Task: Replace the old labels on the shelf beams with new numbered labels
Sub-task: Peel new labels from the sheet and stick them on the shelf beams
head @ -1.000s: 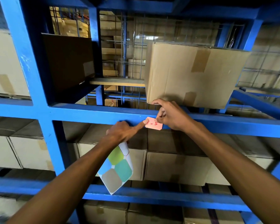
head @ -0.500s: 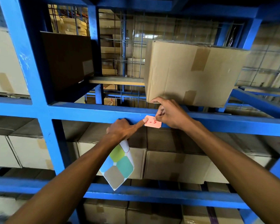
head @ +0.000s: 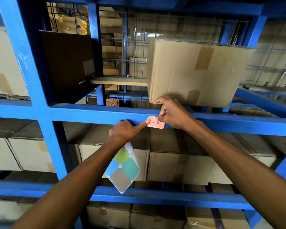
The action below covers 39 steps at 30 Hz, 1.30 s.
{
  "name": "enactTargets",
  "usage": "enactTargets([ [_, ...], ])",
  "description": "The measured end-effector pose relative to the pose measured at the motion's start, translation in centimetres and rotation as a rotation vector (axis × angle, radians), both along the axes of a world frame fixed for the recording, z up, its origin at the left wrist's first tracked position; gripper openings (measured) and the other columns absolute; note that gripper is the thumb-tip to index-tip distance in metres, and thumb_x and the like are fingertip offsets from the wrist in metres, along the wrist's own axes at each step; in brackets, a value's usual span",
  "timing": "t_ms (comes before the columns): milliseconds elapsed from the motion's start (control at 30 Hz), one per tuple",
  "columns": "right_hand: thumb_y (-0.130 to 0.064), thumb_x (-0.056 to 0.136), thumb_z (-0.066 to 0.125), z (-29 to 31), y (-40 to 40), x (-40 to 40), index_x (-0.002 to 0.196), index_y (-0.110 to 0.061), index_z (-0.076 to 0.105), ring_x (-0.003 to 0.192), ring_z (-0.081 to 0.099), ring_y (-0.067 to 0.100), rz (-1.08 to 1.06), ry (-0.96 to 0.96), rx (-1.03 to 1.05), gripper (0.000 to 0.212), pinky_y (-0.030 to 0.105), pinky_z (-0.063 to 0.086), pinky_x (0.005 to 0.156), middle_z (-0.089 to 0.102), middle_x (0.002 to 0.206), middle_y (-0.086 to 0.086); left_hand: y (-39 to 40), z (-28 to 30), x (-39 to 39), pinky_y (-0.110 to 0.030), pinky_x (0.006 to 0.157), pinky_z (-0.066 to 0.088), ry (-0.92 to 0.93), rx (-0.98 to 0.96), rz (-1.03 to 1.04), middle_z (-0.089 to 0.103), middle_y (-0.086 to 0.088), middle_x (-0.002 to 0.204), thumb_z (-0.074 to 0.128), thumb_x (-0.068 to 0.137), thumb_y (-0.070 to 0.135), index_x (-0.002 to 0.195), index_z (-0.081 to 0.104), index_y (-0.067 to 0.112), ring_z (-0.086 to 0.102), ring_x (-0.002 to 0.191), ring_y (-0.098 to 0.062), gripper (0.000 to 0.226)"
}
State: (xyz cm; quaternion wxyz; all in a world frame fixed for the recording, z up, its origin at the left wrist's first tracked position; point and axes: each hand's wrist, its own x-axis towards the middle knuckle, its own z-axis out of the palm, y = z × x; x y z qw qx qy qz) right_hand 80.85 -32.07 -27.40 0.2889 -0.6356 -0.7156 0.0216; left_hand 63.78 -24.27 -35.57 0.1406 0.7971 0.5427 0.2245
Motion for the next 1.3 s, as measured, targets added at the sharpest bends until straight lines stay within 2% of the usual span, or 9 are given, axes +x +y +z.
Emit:
enactTargets([
  [300, -0.009, 0.076, 0.070, -0.2, -0.2, -1.0, 0.121, -0.020, 0.050, 0.078, 0.062, 0.020, -0.118, -0.102, 0.070, 0.051, 0.032, 0.048, 0.059, 0.067, 0.080, 0.002, -0.4, 0.0, 0.1, -0.033, 0.071, 0.051, 0.005, 0.020, 0.038, 0.068, -0.007, 0.066, 0.019, 0.056, 0.096, 0.057, 0.057, 0.013, 0.064, 0.070, -0.019, 0.091],
  [433, -0.012, 0.076, 0.072, 0.0, -0.3, -1.6, 0.120, -0.018, 0.048, 0.086, 0.063, 0.027, -0.214, -0.161, 0.081, 0.051, 0.045, 0.055, 0.069, 0.068, 0.092, 0.009, -0.4, -0.1, 0.2, -0.034, 0.072, 0.052, -0.010, 0.005, 0.037, 0.068, -0.007, 0.067, 0.021, 0.058, 0.096, 0.059, 0.057, 0.013, 0.064, 0.071, -0.019, 0.090],
  [500, -0.017, 0.077, 0.073, 0.1, -0.4, -2.0, 0.117, -0.014, 0.049, 0.087, 0.063, 0.030, -0.257, -0.265, 0.116, 0.047, 0.043, 0.054, 0.069, 0.068, 0.096, 0.012, -0.4, 0.0, 0.2, -0.033, 0.071, 0.051, -0.008, 0.006, 0.032, 0.069, -0.007, 0.069, 0.022, 0.059, 0.095, 0.060, 0.056, 0.013, 0.064, 0.072, -0.019, 0.088],
  [567, -0.025, 0.079, 0.071, 0.1, -0.5, -2.1, 0.113, -0.011, 0.049, 0.089, 0.062, 0.035, -0.295, -0.462, 0.180, 0.043, 0.039, 0.047, 0.067, 0.067, 0.098, 0.015, -0.4, 0.0, 0.2, -0.034, 0.074, 0.052, 0.000, 0.006, 0.036, 0.069, -0.008, 0.071, 0.022, 0.059, 0.094, 0.062, 0.057, 0.013, 0.064, 0.074, -0.021, 0.088],
  [633, -0.034, 0.079, 0.071, 0.3, -0.9, -1.4, 0.110, -0.010, 0.051, 0.091, 0.061, 0.036, -0.323, -0.551, 0.216, 0.044, 0.037, 0.040, 0.067, 0.067, 0.097, 0.016, -0.4, 0.1, 0.1, -0.036, 0.077, 0.053, 0.015, 0.013, 0.045, 0.069, -0.008, 0.073, 0.022, 0.060, 0.094, 0.064, 0.058, 0.013, 0.064, 0.076, -0.022, 0.088],
  [800, -0.047, 0.078, 0.068, 1.0, -2.0, 2.0, 0.114, -0.014, 0.057, 0.104, 0.056, 0.029, -0.285, -0.493, 0.109, 0.050, 0.038, 0.040, 0.090, 0.067, 0.106, 0.011, -0.9, 0.3, 0.0, -0.036, 0.076, 0.055, -0.006, 0.022, 0.021, 0.068, -0.010, 0.072, 0.014, 0.050, 0.095, 0.062, 0.056, 0.012, 0.065, 0.074, -0.023, 0.093],
  [933, -0.052, 0.075, 0.068, 0.7, -1.7, 2.4, 0.116, -0.017, 0.059, 0.107, 0.055, 0.026, -0.180, -0.471, 0.056, 0.055, 0.037, 0.037, 0.088, 0.067, 0.112, 0.006, -1.1, 0.4, 0.0, -0.032, 0.070, 0.052, 0.004, 0.035, 0.045, 0.062, -0.008, 0.072, 0.013, 0.050, 0.097, 0.059, 0.051, 0.015, 0.062, 0.075, -0.024, 0.090],
  [1067, -0.056, 0.069, 0.071, -0.3, -0.2, 2.0, 0.114, -0.018, 0.058, 0.108, 0.051, 0.025, -0.164, -0.490, 0.020, 0.060, 0.037, 0.034, 0.089, 0.061, 0.114, 0.005, -1.4, -0.2, 0.0, -0.031, 0.063, 0.043, 0.047, 0.120, 0.098, 0.058, -0.007, 0.078, 0.018, 0.053, 0.096, 0.067, 0.051, 0.017, 0.057, 0.074, -0.025, 0.087],
  [1300, -0.053, 0.062, 0.077, -1.7, 1.0, 3.6, 0.103, -0.016, 0.055, 0.100, 0.048, 0.024, -0.077, -0.473, 0.089, 0.060, 0.035, 0.032, 0.082, 0.053, 0.106, 0.007, -1.4, -1.6, 0.5, -0.039, 0.078, 0.055, -0.072, 0.081, 0.177, 0.066, -0.011, 0.087, 0.014, 0.044, 0.102, 0.081, 0.062, 0.013, 0.065, 0.083, -0.028, 0.108],
])
